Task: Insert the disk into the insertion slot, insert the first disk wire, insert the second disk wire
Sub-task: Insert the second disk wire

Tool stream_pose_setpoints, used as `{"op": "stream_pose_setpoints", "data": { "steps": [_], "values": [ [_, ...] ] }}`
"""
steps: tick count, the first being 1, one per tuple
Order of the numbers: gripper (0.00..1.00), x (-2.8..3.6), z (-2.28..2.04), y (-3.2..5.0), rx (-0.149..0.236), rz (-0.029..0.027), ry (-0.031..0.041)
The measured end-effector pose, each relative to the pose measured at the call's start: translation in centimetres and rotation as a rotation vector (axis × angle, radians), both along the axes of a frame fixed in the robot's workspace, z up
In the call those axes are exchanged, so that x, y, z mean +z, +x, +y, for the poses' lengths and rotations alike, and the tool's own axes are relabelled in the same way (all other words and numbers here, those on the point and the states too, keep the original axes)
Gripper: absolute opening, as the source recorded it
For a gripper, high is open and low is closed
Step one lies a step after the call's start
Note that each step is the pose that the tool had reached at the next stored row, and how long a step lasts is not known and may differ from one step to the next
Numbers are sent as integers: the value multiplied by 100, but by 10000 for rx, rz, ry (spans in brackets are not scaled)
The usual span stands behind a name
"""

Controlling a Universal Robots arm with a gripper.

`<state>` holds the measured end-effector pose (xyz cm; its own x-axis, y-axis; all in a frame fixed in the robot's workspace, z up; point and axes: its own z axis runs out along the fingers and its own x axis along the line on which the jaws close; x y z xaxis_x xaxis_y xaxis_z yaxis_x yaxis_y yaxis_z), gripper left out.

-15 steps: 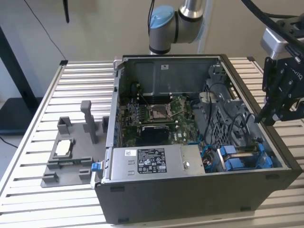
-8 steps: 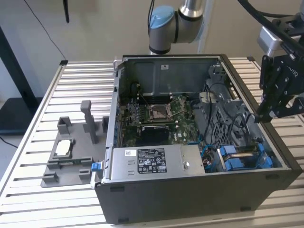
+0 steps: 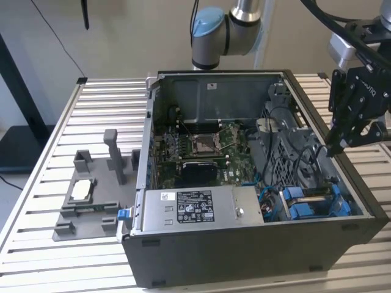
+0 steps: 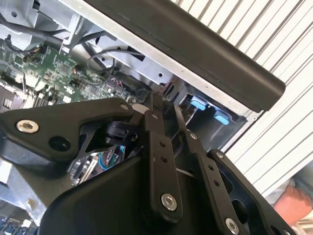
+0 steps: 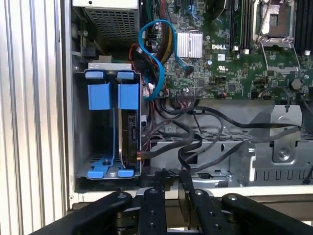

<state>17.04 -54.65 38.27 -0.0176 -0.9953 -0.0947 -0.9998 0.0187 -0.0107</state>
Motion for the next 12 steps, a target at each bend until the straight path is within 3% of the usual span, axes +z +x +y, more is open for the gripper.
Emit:
{"op": "stream_pose_setpoints", "data": {
  "steps": [2,9,12],
  "values": [
    [27,-6,0,15,-8,65,1],
    [27,-13,-2,58,-89,84,-2],
    [27,-16,-2,68,-153,167,-25]
  ]
}}
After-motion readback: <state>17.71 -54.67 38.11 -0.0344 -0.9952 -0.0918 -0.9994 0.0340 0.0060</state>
